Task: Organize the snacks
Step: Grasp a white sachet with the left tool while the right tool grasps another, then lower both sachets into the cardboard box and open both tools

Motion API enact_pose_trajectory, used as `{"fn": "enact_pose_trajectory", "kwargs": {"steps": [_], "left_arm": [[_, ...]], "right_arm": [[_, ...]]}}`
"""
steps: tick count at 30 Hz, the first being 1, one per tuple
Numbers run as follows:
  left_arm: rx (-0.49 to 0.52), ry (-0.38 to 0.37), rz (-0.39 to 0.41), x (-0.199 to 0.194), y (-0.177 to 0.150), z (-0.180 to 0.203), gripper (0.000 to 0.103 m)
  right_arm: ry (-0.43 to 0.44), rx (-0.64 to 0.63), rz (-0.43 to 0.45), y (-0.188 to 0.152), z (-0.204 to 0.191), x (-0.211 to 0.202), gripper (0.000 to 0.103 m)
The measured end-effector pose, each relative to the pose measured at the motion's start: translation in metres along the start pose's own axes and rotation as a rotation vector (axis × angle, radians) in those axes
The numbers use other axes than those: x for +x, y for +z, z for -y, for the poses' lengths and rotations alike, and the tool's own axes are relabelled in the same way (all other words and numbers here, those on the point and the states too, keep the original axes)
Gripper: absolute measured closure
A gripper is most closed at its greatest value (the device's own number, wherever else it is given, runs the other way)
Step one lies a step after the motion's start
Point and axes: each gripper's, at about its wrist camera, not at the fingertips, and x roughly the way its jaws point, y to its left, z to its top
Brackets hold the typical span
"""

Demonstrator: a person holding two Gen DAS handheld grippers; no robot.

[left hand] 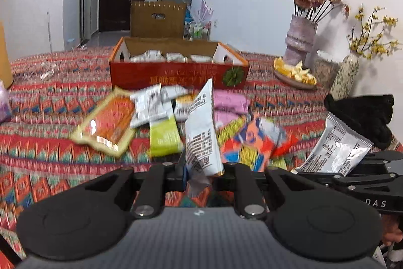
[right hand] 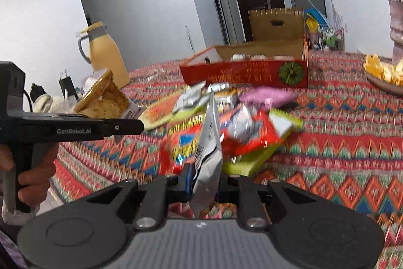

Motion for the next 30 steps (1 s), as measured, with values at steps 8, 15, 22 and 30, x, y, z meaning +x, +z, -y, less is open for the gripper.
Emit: {"fn": "enact_pose_trajectory", "kwargs": {"steps": [8, 15, 22, 30], "left_arm": [[0.066, 0.046, 0.106, 0.042, 0.092, -0.042, 0.086], [0.091, 0.119, 0.096, 0.137, 0.169, -0.082, 0.086], [0.042, 0.171, -0.04, 0.242, 0.205, -0.125, 0.086], [-0.002, 0.155, -0.077, 0.273, 0.198, -0.15, 0.057]], "right_arm": [[-0.013, -0.073, 0.058, 0.085, 0.03, 0.032, 0.086], [0.034, -0.082, 0.043, 0.204, 0.075, 0.126, 0.086], [-0.12, -0.043, -0.183, 0.283, 0.131, 0.294, 0.086], [-0.247, 0.09, -0.241, 0.299, 0.166, 0.379, 0.045]]}}
